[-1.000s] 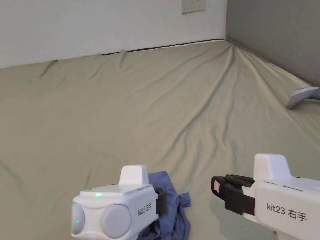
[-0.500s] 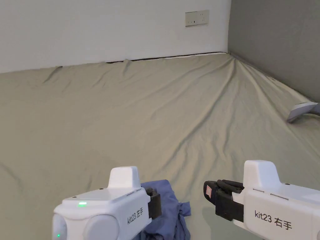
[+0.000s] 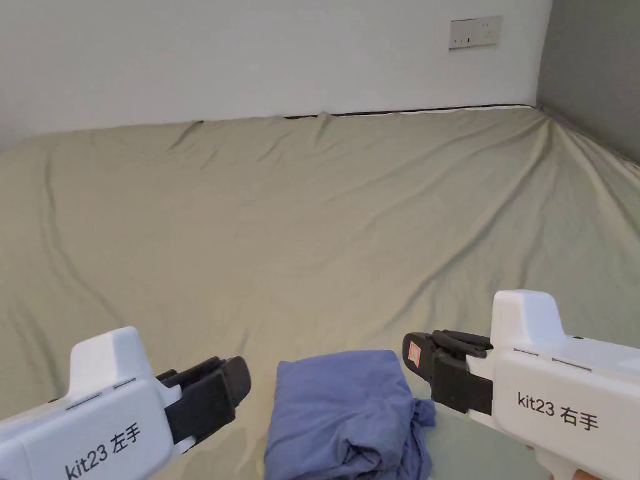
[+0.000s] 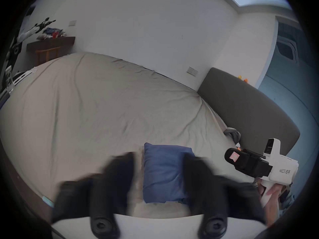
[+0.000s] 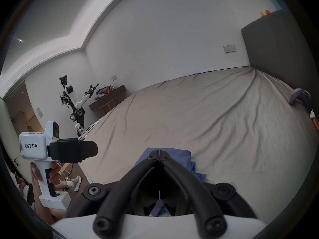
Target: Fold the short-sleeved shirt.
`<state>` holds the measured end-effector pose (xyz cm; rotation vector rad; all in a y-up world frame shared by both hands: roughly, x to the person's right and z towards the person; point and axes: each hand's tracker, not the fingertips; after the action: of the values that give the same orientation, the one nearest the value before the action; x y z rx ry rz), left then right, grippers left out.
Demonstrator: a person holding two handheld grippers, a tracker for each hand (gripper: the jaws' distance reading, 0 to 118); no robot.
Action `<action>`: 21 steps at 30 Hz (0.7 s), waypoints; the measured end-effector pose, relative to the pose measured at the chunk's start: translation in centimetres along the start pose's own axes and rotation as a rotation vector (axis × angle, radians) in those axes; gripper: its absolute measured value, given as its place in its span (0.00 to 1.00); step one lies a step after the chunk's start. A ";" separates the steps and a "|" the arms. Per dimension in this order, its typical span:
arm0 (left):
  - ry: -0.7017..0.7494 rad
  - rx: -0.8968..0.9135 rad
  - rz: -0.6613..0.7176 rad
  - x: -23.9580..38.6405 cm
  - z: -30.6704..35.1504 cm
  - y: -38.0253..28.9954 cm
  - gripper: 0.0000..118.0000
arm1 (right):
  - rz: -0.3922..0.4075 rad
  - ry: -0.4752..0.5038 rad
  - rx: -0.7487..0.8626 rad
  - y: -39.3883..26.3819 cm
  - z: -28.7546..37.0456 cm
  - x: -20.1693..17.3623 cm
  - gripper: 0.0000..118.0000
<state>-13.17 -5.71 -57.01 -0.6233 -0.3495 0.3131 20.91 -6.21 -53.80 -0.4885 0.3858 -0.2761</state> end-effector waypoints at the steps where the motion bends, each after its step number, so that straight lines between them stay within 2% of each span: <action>1: -0.022 0.000 -0.009 -0.3 0.2 -0.1 0.00 | 0.007 0.013 -0.002 0.2 -0.2 -0.1 0.00; 4: -0.093 0.011 0.022 -0.9 1.3 -0.7 0.00 | -0.007 0.081 -0.010 1.0 -1.1 0.2 0.00; 6: -0.082 0.017 0.053 -1.2 1.2 -0.5 0.00 | -0.072 0.164 -0.028 1.4 -2.3 0.8 0.00; 8: -0.079 0.010 0.055 -1.7 1.1 -0.5 0.00 | -0.194 0.286 -0.094 1.1 -4.9 3.0 0.00; 10: -0.059 -0.001 0.060 -2.1 0.6 -0.4 0.00 | -0.288 0.325 -0.205 -0.2 -7.5 4.5 0.00; 12: -0.066 -0.016 0.080 -2.8 -0.1 -0.5 0.00 | -0.351 0.289 -0.309 -2.2 -10.0 6.4 0.00; 15: -0.123 -0.049 0.161 -4.2 -2.3 -0.4 0.00 | -0.513 0.179 -0.453 -5.9 -13.0 9.4 0.00; 16: -0.140 -0.056 0.163 -4.6 -3.3 -0.4 0.00 | -0.552 0.198 -0.459 -6.9 -13.5 10.3 0.00; 17: -0.147 -0.076 0.174 -5.0 -4.5 -0.3 0.14 | -0.602 0.263 -0.405 -7.3 -13.0 11.1 0.00; 18: -0.149 -0.106 0.197 -5.3 -5.6 -0.2 0.35 | -0.624 0.291 -0.387 -7.1 -12.6 11.4 0.00; 19: -0.144 -0.142 0.217 -5.6 -7.0 -0.2 0.63 | -0.575 0.253 -0.409 -6.4 -12.4 10.9 0.00; 20: -0.138 -0.178 0.233 -6.0 -8.8 -0.3 0.94 | -0.479 0.252 -0.415 -6.2 -12.5 10.5 0.00; 21: -0.139 -0.220 0.253 -6.2 -10.2 -0.4 1.00 | -0.430 0.257 -0.418 -5.9 -12.6 10.3 0.00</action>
<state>-14.45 -13.63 -65.89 -0.8673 -0.4433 0.5676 23.79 -19.80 -64.11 -0.9543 0.5922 -0.6858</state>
